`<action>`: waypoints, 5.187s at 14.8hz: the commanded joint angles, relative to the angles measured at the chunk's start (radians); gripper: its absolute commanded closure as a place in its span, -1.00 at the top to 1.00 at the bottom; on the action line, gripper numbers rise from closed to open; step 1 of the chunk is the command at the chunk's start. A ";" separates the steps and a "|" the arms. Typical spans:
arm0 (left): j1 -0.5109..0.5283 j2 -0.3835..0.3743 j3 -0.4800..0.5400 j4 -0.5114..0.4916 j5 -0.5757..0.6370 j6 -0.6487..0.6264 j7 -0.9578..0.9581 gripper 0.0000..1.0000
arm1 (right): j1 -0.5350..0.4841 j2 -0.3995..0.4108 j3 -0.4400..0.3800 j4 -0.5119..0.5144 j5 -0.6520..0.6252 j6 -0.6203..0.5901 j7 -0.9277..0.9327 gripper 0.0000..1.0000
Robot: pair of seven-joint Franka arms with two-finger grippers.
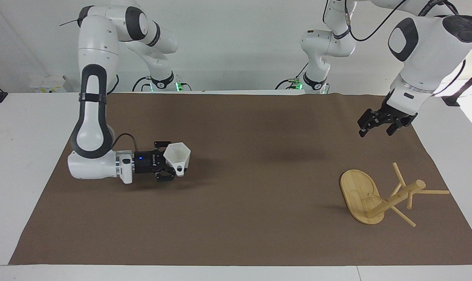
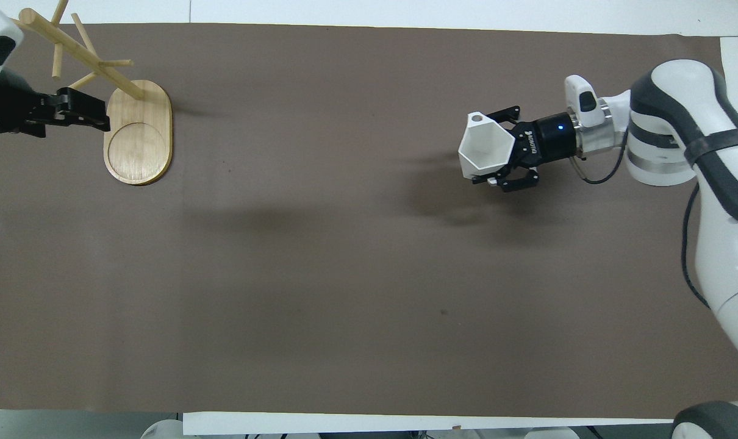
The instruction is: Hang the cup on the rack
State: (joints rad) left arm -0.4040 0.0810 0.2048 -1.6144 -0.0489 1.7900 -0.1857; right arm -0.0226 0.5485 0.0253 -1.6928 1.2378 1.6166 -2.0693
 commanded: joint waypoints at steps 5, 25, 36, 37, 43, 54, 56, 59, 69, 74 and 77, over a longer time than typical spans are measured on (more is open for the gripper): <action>-0.280 0.075 0.007 -0.010 -0.092 0.172 -0.484 1.00 | 0.263 -0.073 -0.007 -0.025 0.147 0.284 0.101 -0.67; -0.424 0.184 0.005 -0.027 -0.270 0.315 -0.844 -1.00 | 0.323 -0.075 -0.007 -0.027 0.149 0.367 0.106 -0.64; -0.423 0.186 0.008 -0.025 -0.204 0.336 -0.799 -1.00 | 0.222 -0.079 -0.013 -0.033 0.129 0.265 0.025 0.98; -0.417 0.186 0.008 -0.024 -0.191 0.336 -0.798 -1.00 | 0.183 -0.084 -0.015 -0.036 0.112 0.225 0.000 0.98; -0.340 0.149 0.018 -0.029 -0.160 0.321 -0.740 -1.00 | -0.149 -0.087 -0.015 -0.033 -0.283 0.005 0.015 0.98; -0.125 -0.084 0.007 -0.588 -0.174 1.088 -0.439 -1.00 | -0.231 -0.447 -0.009 0.008 -0.974 0.083 0.924 0.98; -0.122 -0.090 0.004 -0.637 -0.207 1.196 -0.440 -1.00 | -0.185 -0.502 0.001 0.060 -1.124 0.034 1.101 0.98; -0.122 -0.081 0.002 -0.636 -0.369 1.232 -0.440 -1.00 | -0.116 -0.495 0.002 0.230 -1.244 -0.182 1.384 0.98; -0.081 -0.026 0.004 -0.605 -0.575 1.241 -0.437 -1.00 | -0.112 -0.498 0.001 0.271 -1.333 -0.336 1.833 0.98; -0.043 0.026 0.002 -0.584 -0.574 1.241 -0.436 -1.00 | -0.082 -0.564 -0.015 0.207 -1.328 -0.328 1.841 0.98; -0.017 0.037 0.002 -0.581 -0.574 1.240 -0.436 -1.00 | 0.007 -0.565 -0.103 0.206 -1.330 -0.328 1.842 0.98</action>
State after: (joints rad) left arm -0.4475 0.0998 0.2122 -2.2146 -0.6065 3.0138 -0.6330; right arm -0.0756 0.0079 -0.0169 -1.4534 -0.0756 1.2896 -0.2449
